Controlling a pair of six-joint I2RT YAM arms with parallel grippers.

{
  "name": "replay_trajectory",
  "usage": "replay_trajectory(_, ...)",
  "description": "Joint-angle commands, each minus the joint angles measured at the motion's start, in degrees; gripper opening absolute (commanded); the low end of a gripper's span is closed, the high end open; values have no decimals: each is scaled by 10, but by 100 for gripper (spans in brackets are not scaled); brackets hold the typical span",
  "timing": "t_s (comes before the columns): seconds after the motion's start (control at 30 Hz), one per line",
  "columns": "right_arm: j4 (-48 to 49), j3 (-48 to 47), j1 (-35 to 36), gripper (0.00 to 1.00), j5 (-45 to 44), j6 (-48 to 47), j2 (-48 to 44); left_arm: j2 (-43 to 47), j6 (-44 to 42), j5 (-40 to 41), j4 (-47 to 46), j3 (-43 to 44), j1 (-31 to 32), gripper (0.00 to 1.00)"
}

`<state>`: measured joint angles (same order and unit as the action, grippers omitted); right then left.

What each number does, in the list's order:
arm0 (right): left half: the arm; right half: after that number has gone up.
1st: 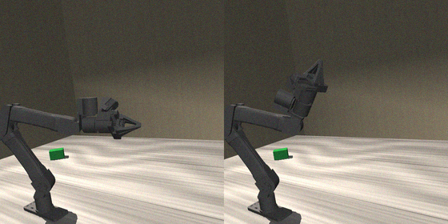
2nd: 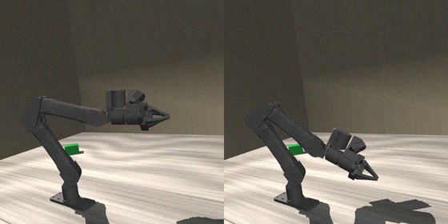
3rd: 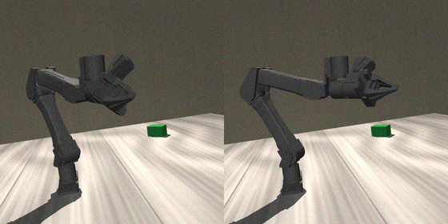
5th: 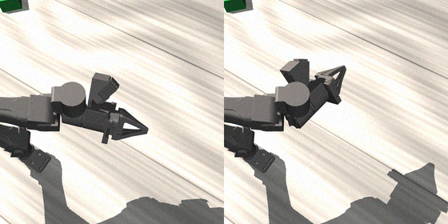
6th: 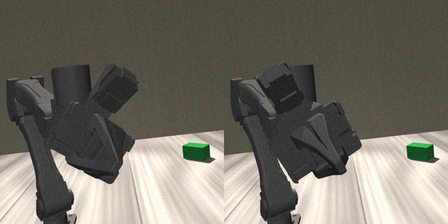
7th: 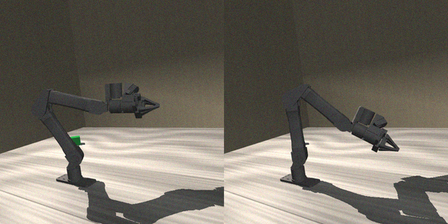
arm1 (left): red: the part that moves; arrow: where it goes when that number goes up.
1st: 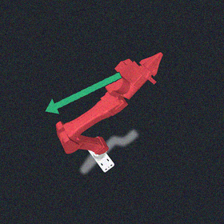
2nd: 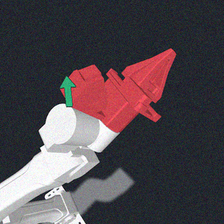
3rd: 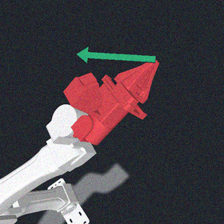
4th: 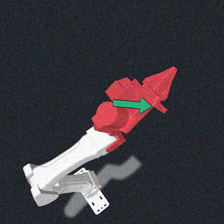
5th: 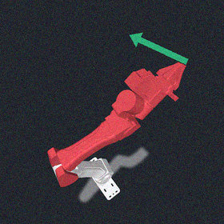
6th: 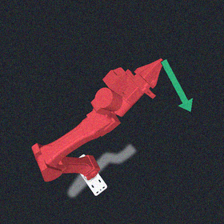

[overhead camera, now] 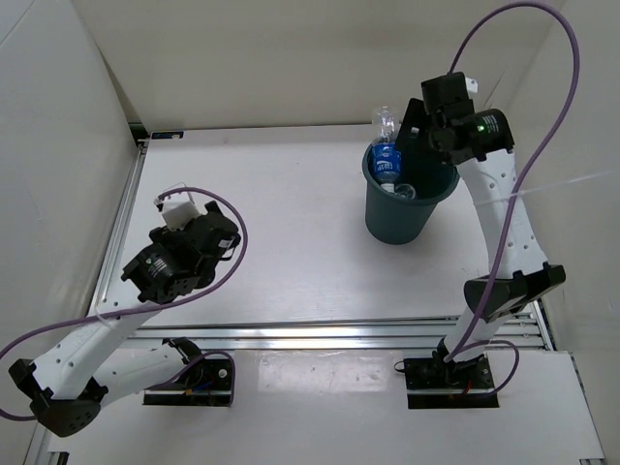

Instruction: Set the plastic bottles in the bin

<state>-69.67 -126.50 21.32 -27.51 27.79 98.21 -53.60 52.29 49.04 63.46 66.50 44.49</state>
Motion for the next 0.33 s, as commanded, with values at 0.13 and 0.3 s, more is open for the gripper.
replay_trajectory(0.13, -30, 95, -8, 100, 180, 62, -63, -17, 81, 142, 91, 40, 2, 100)
replay_trajectory(0.3, 22, 98, 3, 100, 205, 43, -98, -27, 73, 238, 117, 41, 2, 100)
